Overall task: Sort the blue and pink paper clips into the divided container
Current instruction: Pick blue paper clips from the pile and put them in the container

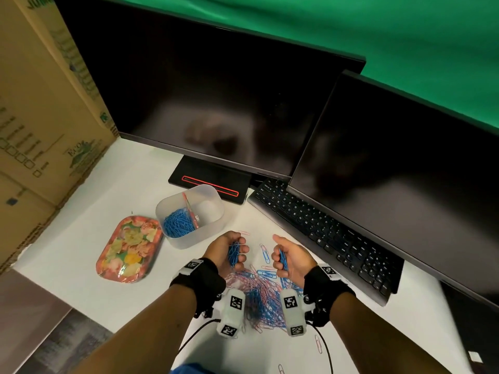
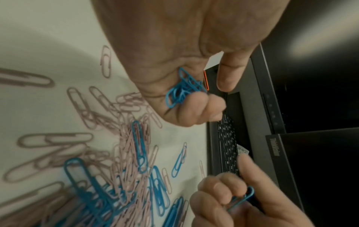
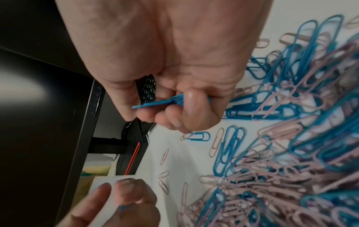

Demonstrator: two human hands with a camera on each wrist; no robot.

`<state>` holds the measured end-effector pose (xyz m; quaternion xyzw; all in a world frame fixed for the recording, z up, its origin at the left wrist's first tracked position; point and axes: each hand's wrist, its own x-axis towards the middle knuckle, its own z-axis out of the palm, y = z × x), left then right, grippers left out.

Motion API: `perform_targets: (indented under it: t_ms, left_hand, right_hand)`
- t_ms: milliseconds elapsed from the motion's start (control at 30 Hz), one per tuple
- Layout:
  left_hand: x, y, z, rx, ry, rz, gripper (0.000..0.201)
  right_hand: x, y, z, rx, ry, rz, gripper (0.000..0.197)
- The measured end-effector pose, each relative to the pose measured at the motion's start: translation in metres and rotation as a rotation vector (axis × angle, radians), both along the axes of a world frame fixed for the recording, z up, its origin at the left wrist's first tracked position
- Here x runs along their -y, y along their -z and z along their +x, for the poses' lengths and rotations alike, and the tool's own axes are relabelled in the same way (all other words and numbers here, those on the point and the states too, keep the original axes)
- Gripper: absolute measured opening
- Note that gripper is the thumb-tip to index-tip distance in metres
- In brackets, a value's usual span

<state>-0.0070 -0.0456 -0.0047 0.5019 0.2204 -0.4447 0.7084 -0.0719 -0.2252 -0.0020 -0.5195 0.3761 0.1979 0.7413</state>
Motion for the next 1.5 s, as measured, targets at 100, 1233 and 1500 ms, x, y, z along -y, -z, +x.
perform_targets:
  t_ms: [100, 1233, 1500]
  left_hand:
    - [-0.003, -0.002, 0.001, -0.027, -0.013, 0.051, 0.028]
    - [-0.079, -0.082, 0.054, 0.252, -0.454, 0.196, 0.019]
    - [-0.109, -0.082, 0.084, 0.205, -0.289, 0.374, 0.044]
  right_hand:
    - [-0.001, 0.004, 0.001, -0.036, -0.158, -0.427, 0.039]
    - [-0.118, -0.1, 0.092, 0.246, -0.911, -0.904, 0.027]
    - [-0.179, -0.099, 0.153, 0.151, -0.937, -0.923, 0.014]
